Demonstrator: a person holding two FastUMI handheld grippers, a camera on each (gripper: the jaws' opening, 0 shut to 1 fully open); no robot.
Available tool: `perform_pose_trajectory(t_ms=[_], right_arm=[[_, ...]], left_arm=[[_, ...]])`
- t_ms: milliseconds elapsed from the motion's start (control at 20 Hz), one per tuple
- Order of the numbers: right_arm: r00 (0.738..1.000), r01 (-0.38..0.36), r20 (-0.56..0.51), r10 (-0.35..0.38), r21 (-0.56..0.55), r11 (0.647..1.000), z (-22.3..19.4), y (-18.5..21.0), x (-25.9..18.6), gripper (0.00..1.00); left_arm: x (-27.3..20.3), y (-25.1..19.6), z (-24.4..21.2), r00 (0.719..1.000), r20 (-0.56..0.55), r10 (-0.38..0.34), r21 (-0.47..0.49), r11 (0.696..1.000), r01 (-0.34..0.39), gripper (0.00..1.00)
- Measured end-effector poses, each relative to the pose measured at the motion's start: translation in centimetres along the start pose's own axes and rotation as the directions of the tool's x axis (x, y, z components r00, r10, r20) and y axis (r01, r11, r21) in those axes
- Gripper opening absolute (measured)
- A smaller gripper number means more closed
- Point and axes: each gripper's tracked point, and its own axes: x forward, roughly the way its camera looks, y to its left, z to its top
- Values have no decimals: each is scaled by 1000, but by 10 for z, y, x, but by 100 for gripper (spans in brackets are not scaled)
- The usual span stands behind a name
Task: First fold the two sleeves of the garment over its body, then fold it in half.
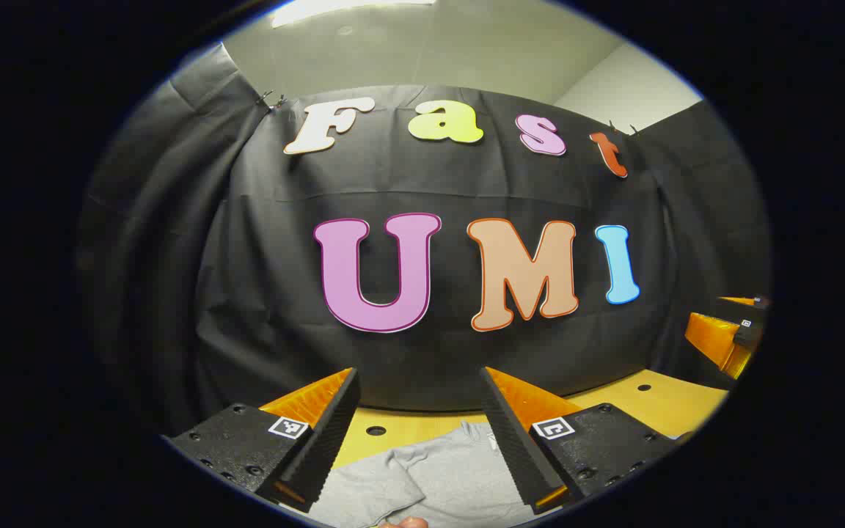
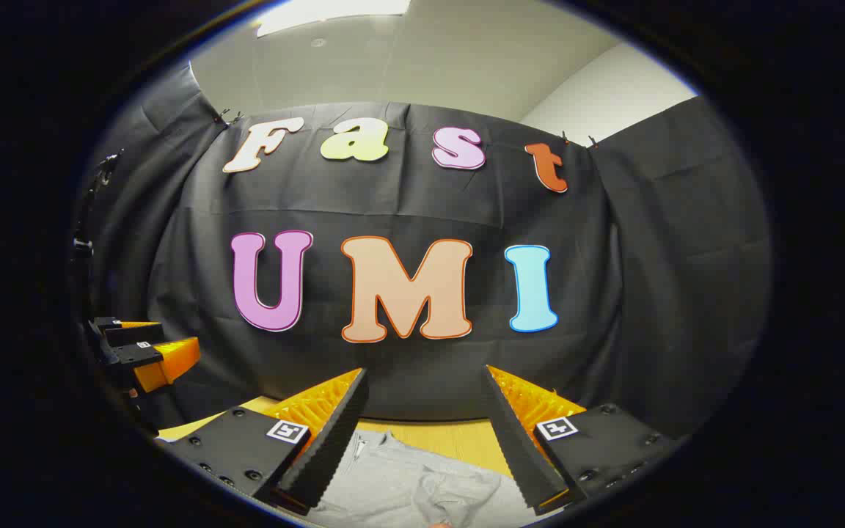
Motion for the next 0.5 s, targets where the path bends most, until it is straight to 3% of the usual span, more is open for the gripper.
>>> perform_pose_trajectory(t_ms=[500], right_arm=[[999, -28, 19, 29, -17, 999, 0, 6, 16, 97]], left_arm=[[11, 1, 5, 1000, 14, 16, 37, 999, -16, 93]])
